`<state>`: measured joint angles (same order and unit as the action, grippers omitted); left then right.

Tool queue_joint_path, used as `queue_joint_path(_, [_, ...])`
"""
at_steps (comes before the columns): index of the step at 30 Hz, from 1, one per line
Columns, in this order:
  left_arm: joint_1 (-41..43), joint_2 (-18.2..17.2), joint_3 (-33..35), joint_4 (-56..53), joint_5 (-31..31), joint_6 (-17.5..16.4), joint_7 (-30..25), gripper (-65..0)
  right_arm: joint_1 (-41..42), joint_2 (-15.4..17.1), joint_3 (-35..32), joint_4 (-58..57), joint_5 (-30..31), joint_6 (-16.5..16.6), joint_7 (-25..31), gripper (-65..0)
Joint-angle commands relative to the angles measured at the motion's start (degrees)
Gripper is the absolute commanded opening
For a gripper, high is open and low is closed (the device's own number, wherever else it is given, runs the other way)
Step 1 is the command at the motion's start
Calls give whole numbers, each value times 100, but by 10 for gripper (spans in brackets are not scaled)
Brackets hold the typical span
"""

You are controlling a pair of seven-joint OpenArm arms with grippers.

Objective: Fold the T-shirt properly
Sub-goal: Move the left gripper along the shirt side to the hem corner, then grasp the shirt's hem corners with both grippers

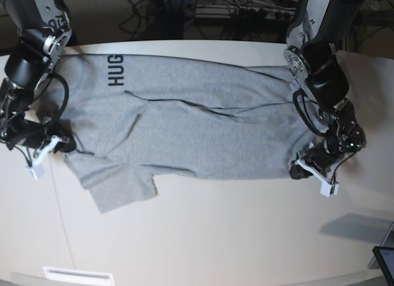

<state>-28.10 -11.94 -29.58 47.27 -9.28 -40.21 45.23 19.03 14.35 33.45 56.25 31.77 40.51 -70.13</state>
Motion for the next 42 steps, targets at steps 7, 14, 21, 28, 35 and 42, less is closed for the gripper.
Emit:
queue_joint_path(7, [36, -164, 9, 34, 352, 21, 501, -650, 9, 29, -53, -12, -351, -51, -192, -650])
queue_joint_path(14, [537, -49, 26, 1581, 396, 21, 562, -650, 9, 38, -563, -12, -342, -51, 239, -650])
queue_joint_path(21, [1100, -67, 598, 2645, 387, 21, 562, -650, 133, 46, -1108, 15, -342, -51, 696, -650])
queue_joint_path(28, [1135, -155, 598, 3093, 396, 21, 562, -650, 168, 46, -1222, 692, -377, -51, 740, -650])
queue_joint_path(35, [1117, -287, 607, 3225, 396, 21, 571, -650, 185, 337, -1222, 788, -377, -51, 749, -650])
queue_joint_path(42, [1179, -278, 624, 4131, 326, 21, 1406, -650, 185, 530, -1213, 894, -342, -51, 758, -650])
